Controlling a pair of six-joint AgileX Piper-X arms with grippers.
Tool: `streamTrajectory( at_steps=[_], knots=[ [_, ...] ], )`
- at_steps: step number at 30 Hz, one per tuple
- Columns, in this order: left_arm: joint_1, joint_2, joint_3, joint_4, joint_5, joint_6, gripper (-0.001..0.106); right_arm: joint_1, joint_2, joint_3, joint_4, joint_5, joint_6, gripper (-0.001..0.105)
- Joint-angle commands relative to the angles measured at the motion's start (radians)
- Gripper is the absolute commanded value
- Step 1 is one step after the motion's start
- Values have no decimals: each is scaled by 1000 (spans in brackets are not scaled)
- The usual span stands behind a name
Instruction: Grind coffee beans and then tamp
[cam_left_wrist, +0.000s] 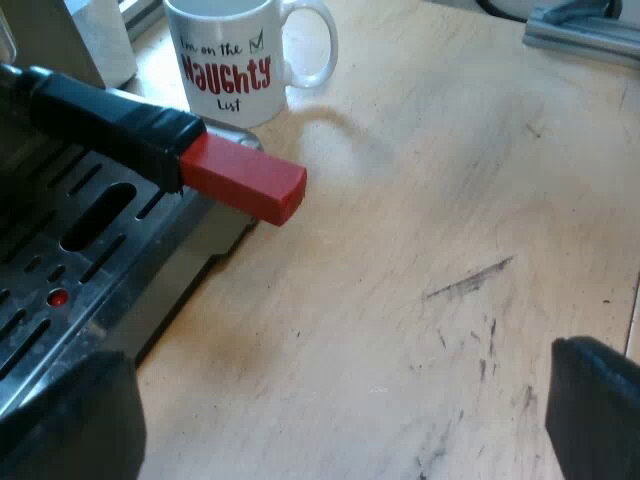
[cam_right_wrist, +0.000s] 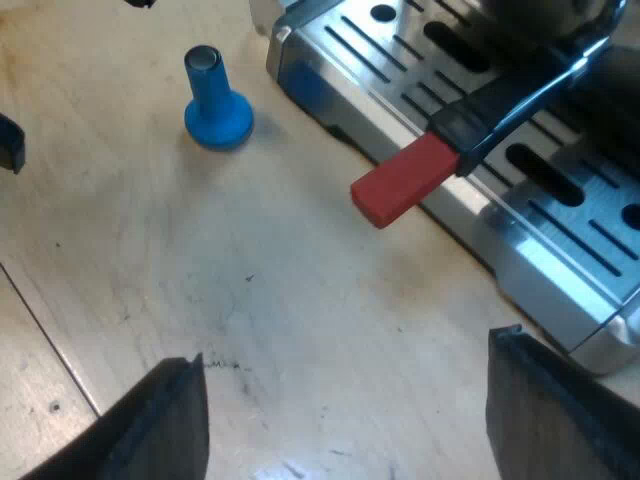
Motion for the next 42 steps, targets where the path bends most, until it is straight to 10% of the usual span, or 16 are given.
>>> streamTrajectory(
  at_steps=[1,19,24,42],
  knots=[
    [-5,-1,0,-26,12,0,83,27,29,3,-25,16,33,61],
    [-5,-1,0,-33,11,0,83,140,81,304,-507,304,217,60],
    [-5,-1,0,-33,11,0,83,140,81,378,-619,321,302,42],
    [-5,-1,0,-33,11,0,83,142,317,463,-1036,475,343,29]
  ],
)
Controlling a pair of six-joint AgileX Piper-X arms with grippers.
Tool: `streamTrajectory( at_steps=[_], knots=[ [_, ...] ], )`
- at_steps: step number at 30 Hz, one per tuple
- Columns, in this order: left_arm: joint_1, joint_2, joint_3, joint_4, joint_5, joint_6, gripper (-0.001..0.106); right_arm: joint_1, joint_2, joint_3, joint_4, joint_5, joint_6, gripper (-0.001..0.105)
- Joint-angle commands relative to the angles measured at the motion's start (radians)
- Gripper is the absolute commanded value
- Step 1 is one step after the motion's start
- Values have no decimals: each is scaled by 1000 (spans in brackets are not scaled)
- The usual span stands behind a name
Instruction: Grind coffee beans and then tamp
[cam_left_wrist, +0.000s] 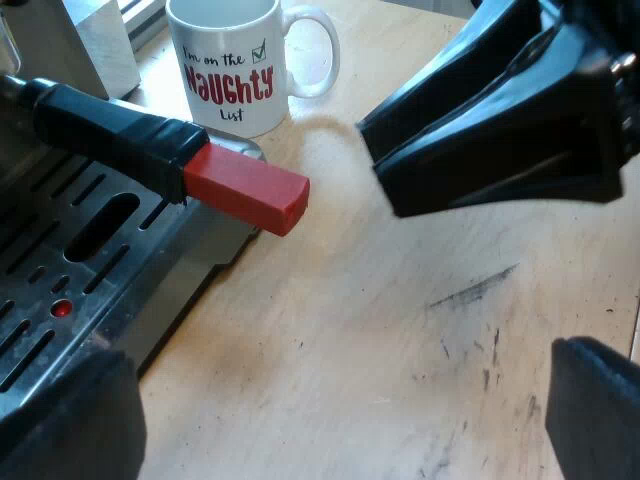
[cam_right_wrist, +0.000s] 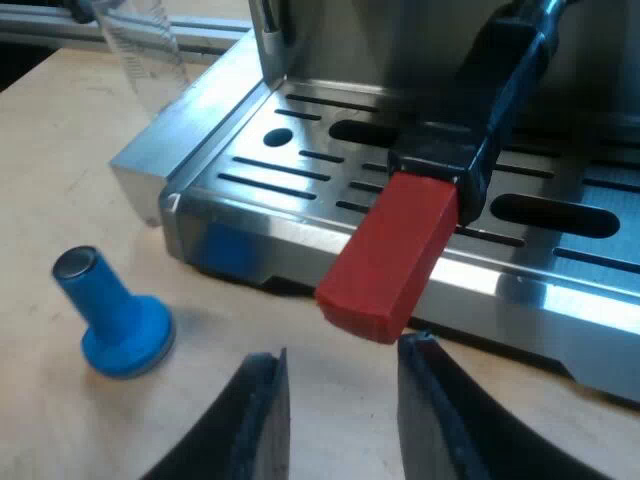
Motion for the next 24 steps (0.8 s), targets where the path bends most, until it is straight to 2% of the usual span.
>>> streamTrajectory(
  at_steps=[1,3,5,24],
  knots=[
    [-5,-1,-2,-18,9,0,83,4,43,0,-50,30,20,29],
    [-5,-1,-2,-18,9,0,83,4,78,0,-50,61,69,29],
    [-5,-1,-2,-18,9,0,83,4,97,0,-55,92,83,29],
    [-5,-1,-2,-18,9,0,83,4,214,0,-175,133,83,29]
  ],
)
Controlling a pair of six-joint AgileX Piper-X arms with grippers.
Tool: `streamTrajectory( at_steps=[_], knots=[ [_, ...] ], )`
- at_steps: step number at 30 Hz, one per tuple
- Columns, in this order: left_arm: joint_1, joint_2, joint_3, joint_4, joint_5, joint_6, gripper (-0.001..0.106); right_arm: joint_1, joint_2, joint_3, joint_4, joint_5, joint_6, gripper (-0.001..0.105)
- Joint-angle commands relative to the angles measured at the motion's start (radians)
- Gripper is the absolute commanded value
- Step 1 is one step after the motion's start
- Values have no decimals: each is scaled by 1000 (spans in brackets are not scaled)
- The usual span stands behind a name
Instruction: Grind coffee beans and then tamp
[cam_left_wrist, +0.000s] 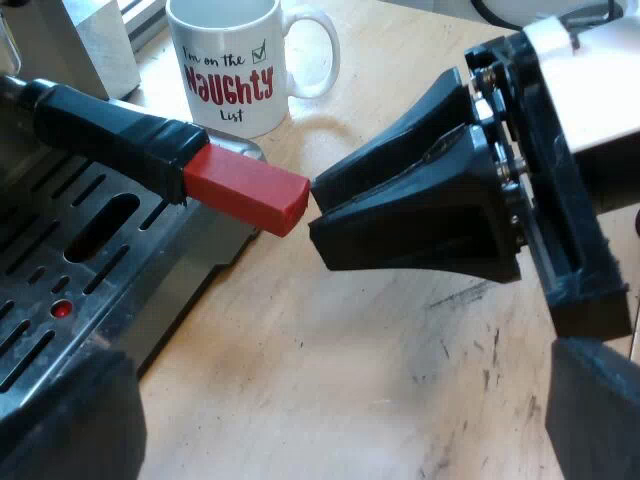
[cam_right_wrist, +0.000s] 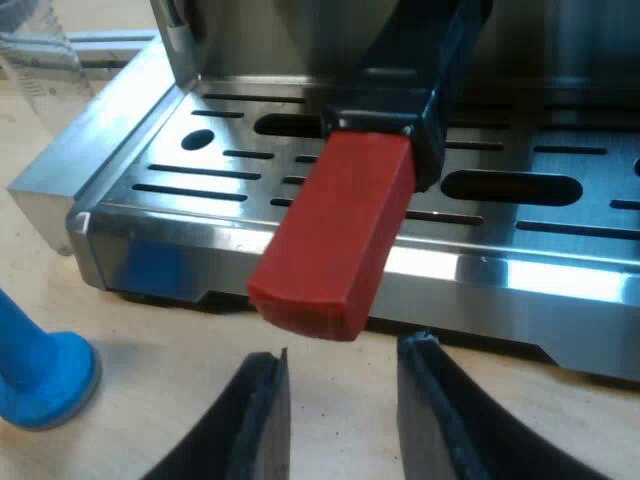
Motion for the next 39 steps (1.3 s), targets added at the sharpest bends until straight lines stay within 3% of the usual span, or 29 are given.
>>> streamTrajectory(
  at_steps=[1,6,15,23,39],
  knots=[
    [-5,-1,-2,-18,9,0,83,4,10,0,-30,17,-1,29],
    [-5,-1,-2,-18,9,0,83,4,18,0,-65,74,-5,29],
    [-5,1,-2,-18,9,0,83,1,18,0,-72,85,-14,29],
    [-5,1,-2,-18,9,0,83,1,18,0,-85,196,-14,29],
    [-5,1,-2,-18,9,0,83,-61,18,0,-160,204,-60,29]
  ],
)
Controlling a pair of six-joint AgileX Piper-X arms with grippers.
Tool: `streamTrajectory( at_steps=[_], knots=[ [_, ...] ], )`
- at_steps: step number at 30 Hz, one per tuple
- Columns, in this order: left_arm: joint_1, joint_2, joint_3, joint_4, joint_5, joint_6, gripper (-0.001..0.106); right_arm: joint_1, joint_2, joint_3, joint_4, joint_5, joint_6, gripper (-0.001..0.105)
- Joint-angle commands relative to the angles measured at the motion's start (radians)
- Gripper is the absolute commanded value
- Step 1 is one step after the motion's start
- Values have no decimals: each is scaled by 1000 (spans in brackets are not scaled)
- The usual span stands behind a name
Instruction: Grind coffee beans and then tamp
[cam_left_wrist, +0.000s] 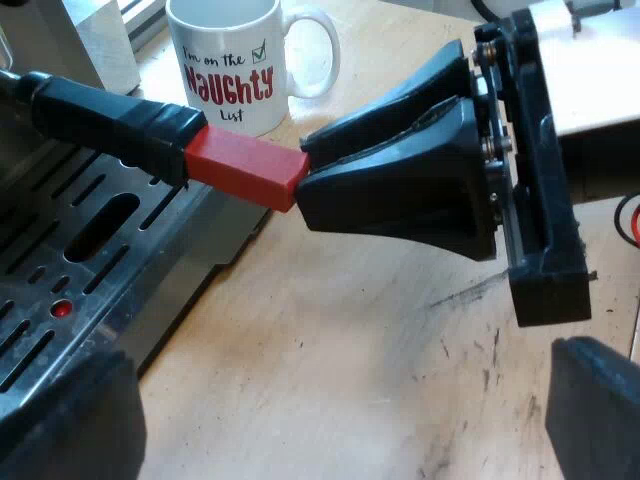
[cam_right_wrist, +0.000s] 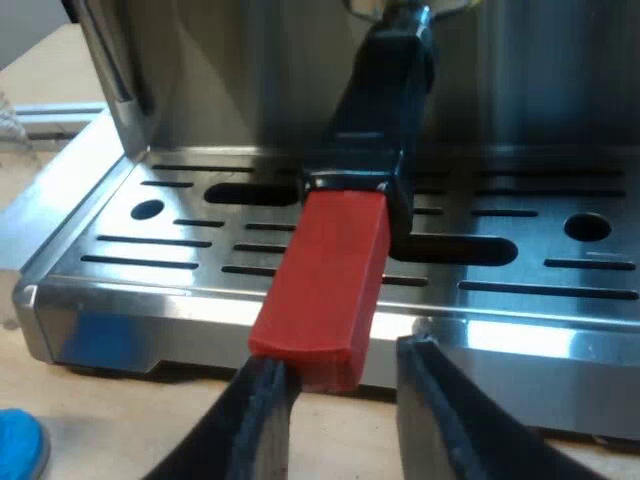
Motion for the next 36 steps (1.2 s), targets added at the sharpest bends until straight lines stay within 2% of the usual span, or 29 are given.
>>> streamTrajectory(
  at_steps=[1,4,15,28,36],
  knots=[
    [-5,1,-2,-18,9,0,83,-46,-5,-9,-57,71,-6,29],
    [-5,1,-2,-18,9,0,83,-46,-5,-9,-57,71,-28,29],
    [-5,1,-2,-18,9,0,83,-26,-5,-9,-26,65,-43,29],
    [-5,1,-2,-18,9,0,83,81,-5,-9,116,63,-19,29],
    [-5,1,-2,-18,9,0,83,116,-28,-9,116,70,-19,29]
  ],
)
